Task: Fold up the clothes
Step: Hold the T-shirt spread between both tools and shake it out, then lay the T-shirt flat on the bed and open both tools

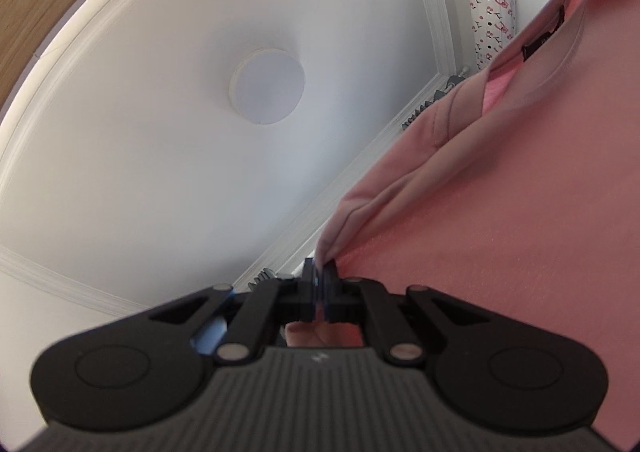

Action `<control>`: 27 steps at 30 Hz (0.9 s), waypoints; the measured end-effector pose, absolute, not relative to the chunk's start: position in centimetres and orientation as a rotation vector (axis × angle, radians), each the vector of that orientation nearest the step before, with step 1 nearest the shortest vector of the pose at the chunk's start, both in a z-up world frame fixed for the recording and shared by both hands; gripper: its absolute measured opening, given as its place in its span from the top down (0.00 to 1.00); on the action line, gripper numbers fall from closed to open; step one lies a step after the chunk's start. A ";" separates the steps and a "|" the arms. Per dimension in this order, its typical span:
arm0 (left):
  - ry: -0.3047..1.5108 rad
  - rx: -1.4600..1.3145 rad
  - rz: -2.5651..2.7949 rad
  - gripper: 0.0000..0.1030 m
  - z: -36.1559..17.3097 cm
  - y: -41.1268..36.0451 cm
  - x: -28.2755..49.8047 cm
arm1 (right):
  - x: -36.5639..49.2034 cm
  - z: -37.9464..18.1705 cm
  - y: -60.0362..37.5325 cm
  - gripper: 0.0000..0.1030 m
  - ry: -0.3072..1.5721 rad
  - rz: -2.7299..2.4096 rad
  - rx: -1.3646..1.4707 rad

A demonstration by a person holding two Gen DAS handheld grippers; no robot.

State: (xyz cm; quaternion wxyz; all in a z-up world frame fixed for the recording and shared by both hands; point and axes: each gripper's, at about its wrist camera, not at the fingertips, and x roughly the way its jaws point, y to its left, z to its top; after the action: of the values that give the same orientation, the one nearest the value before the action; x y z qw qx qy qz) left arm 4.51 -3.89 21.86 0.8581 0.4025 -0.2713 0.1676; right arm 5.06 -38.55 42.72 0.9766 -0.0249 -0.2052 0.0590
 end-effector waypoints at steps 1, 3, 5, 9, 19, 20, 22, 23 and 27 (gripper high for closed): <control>-0.555 0.851 0.343 0.97 21.3 -4.2 5.6 | 6.0 42.5 -38.9 0.98 -0.404 0.114 -0.052; -0.517 0.865 0.319 0.97 19.7 -4.9 8.2 | 9.3 41.3 -39.3 0.97 -0.367 0.097 -0.054; -0.481 0.880 0.299 0.97 18.0 -5.5 10.9 | 13.1 39.5 -39.3 0.98 -0.322 0.082 -0.054; -0.371 0.903 0.254 0.97 13.6 -7.4 18.9 | 20.9 34.7 -39.9 0.98 -0.218 0.047 -0.059; 0.246 0.747 0.157 0.49 -9.1 -2.7 31.3 | 47.5 14.5 -38.6 0.68 0.217 -0.030 -0.016; 0.354 0.635 0.115 0.48 -11.8 -1.4 31.8 | 49.8 11.4 -39.1 0.59 0.276 -0.034 0.029; 0.484 0.461 0.057 0.48 -16.0 0.7 32.3 | 51.7 6.7 -39.9 0.43 0.349 -0.035 0.104; 0.573 0.379 0.042 0.47 -19.0 1.9 32.3 | 51.8 4.0 -40.6 0.42 0.383 -0.032 0.153; 0.613 0.362 0.061 0.47 -19.9 3.0 32.3 | 45.3 -4.5 -43.2 0.38 0.449 0.006 0.198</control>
State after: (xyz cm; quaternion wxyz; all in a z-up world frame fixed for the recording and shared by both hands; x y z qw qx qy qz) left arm 32.29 2.97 -19.87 0.9368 0.1773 0.3002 0.0296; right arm 45.31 -43.19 -4.55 0.9701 0.0978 0.2223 0.0032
